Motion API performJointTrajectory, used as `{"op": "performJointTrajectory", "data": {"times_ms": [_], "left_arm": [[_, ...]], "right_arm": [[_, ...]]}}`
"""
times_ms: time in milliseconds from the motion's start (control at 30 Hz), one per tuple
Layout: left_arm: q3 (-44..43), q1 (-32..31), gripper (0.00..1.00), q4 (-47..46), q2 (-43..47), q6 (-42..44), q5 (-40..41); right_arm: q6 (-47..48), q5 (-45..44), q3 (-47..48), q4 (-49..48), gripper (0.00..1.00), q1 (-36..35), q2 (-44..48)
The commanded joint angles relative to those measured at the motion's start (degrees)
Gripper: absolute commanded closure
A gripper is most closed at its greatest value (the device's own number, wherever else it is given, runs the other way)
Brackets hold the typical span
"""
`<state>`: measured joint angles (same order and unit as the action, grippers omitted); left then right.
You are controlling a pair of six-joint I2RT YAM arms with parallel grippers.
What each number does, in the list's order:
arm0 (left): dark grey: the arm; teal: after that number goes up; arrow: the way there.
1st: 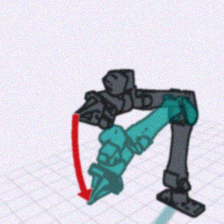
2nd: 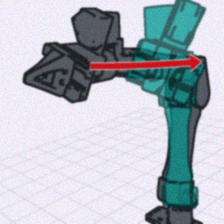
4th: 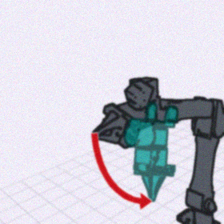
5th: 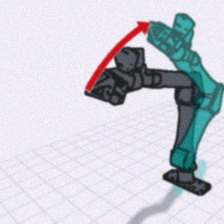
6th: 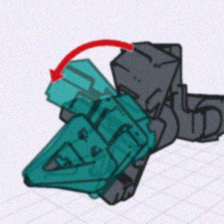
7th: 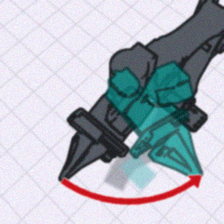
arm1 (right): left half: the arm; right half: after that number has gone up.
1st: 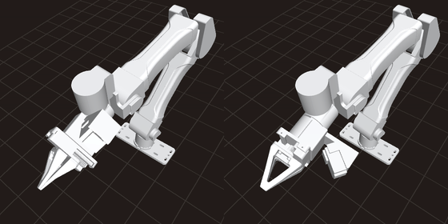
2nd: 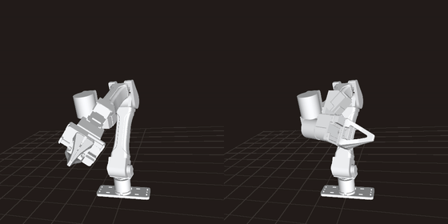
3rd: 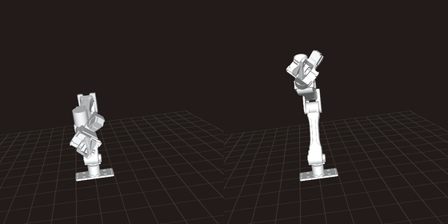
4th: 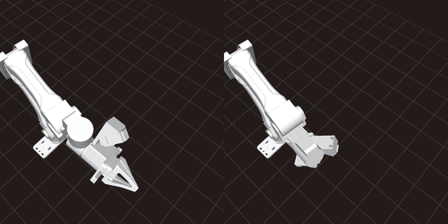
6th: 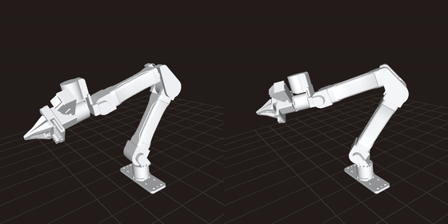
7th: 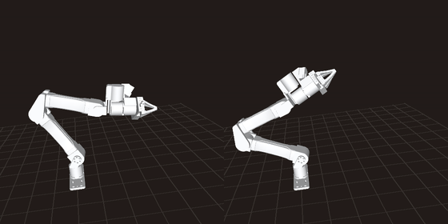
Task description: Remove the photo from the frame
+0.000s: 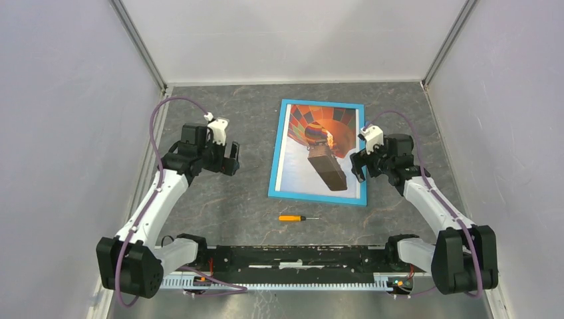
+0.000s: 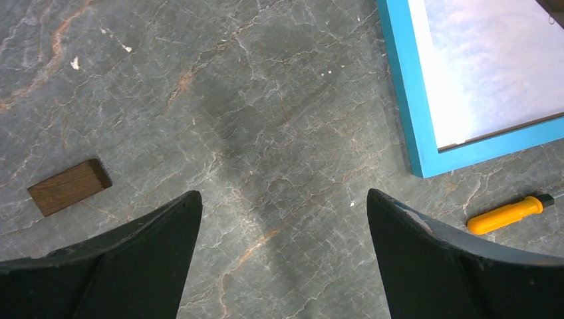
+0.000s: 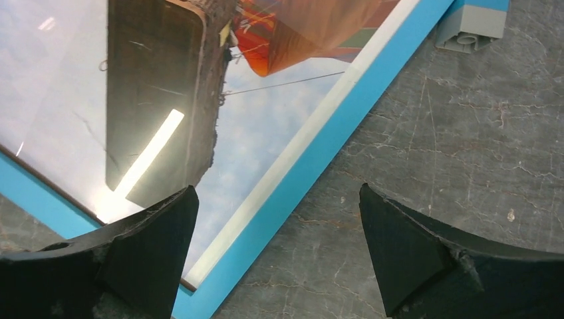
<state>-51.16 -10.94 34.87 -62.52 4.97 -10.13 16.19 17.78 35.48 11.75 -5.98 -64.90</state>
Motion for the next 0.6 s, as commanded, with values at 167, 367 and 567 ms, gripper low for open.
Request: {"op": "performJointTrajectory", "data": {"times_ms": [167, 367, 567], "left_arm": [[-4.11, -4.35, 0.0, -9.79, -7.82, -1.44, -3.17], [-7.01, -8.7, 0.0, -16.32, -15.04, -7.16, -0.19], [-7.69, -10.62, 0.0, -20.62, -21.77, -9.81, 1.03]], "right_arm": [[0.11, -4.78, 6.81, -0.9, 0.02, 0.42, -9.21], [0.15, -2.71, 11.27, -0.76, 0.02, 0.54, -17.66], [1.0, -1.49, 13.47, -0.94, 0.02, 0.57, -22.77]]}}
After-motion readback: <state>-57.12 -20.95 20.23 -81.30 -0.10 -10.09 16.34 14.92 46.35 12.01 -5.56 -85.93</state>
